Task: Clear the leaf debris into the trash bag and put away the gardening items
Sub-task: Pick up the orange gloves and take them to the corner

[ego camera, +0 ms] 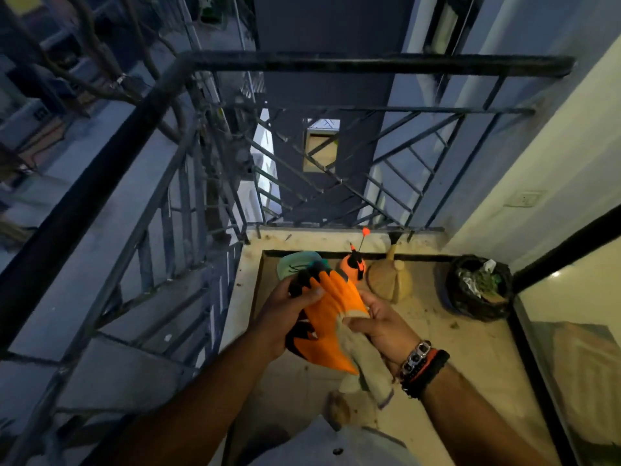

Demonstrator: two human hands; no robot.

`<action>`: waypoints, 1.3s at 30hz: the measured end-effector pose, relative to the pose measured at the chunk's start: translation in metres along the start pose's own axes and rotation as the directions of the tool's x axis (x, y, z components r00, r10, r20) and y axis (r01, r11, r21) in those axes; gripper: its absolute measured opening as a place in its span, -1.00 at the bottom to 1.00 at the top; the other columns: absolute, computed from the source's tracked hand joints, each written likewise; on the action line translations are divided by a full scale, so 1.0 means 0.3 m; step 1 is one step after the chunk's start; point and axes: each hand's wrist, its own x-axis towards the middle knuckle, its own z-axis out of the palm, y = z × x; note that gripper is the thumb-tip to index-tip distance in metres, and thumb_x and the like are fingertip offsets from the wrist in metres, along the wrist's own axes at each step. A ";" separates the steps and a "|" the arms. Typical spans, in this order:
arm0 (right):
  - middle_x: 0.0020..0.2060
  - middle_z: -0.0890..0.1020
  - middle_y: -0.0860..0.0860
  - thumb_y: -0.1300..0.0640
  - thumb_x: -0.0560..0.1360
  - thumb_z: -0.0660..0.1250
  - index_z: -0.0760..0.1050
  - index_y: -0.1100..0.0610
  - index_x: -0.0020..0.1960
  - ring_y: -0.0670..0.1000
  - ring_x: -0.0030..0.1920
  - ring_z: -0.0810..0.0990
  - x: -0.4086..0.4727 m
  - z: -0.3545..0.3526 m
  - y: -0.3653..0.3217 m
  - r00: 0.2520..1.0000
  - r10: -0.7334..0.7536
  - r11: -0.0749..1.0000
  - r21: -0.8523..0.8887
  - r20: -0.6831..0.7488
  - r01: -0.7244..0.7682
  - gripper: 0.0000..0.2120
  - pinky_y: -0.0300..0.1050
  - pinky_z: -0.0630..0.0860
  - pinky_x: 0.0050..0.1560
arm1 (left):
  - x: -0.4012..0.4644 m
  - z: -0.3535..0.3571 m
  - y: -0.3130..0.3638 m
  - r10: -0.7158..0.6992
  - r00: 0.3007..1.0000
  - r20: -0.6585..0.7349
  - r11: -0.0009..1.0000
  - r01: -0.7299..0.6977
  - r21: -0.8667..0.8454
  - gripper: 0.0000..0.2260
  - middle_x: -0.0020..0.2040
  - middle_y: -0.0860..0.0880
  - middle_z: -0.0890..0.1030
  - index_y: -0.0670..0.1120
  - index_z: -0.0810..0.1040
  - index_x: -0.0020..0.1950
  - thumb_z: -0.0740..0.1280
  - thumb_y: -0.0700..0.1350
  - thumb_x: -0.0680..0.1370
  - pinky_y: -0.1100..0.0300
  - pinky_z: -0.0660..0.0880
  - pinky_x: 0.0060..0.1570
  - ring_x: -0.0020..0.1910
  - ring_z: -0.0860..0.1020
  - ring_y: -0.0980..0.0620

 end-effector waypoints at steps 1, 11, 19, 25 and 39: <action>0.18 0.62 0.18 0.30 0.34 0.39 0.43 0.13 0.34 0.25 0.19 0.58 0.036 -0.020 -0.023 1.000 0.010 1.000 -0.011 0.012 -0.010 -0.43 0.16 0.53 0.19 | 0.036 0.009 0.012 -0.006 1.000 -0.009 1.000 0.006 -0.025 -0.63 0.09 -0.03 0.68 0.06 0.53 0.29 0.45 -0.14 0.50 0.01 0.60 -0.10 0.08 0.65 -0.07; 0.21 0.52 0.38 0.39 0.38 0.36 0.40 0.28 0.34 0.30 0.14 0.55 0.424 -0.146 -0.101 0.972 0.173 0.985 -0.043 0.159 -0.168 -0.47 0.25 0.45 0.23 | 0.411 -0.024 0.085 -0.125 0.989 -0.085 0.983 0.112 -0.144 -0.45 0.18 -0.14 0.66 -0.04 0.53 0.32 0.53 -0.06 0.33 -0.02 0.61 -0.08 0.16 0.63 -0.15; 0.21 0.58 0.26 0.17 0.27 0.57 0.47 0.23 0.31 0.21 0.13 0.60 0.732 -0.248 -0.132 0.914 0.355 0.905 0.176 0.196 -0.388 -0.35 0.09 0.54 0.11 | 0.789 -0.122 0.112 -0.223 0.963 -0.152 0.931 0.164 -0.325 -0.66 0.08 -0.24 0.68 -0.15 0.56 0.25 0.41 -0.22 0.47 -0.06 0.63 -0.03 -0.01 0.67 -0.17; 0.44 0.36 0.22 0.05 0.40 0.45 0.31 0.16 0.47 0.29 0.43 0.30 0.991 -0.358 0.018 0.911 0.400 0.611 0.710 0.105 -0.350 -0.31 0.38 0.16 0.41 | 1.150 -0.246 0.018 -0.369 0.915 -0.161 0.782 0.213 -0.585 -0.60 0.11 -0.24 0.67 -0.14 0.50 0.35 0.31 -0.07 0.54 -0.06 0.64 -0.19 0.00 0.69 -0.19; -0.03 0.64 0.08 0.37 0.50 0.29 0.47 0.11 0.14 0.12 -0.09 0.65 1.954 -0.598 0.707 0.819 0.408 0.913 0.203 -0.403 -0.355 -0.73 -0.05 0.63 -0.25 | 2.030 -0.622 -0.678 -0.484 0.797 -0.362 0.850 0.330 -0.411 -0.72 0.03 -0.06 0.71 -0.07 0.59 0.20 0.43 -0.21 0.49 0.08 0.60 -0.27 -0.01 0.66 -0.05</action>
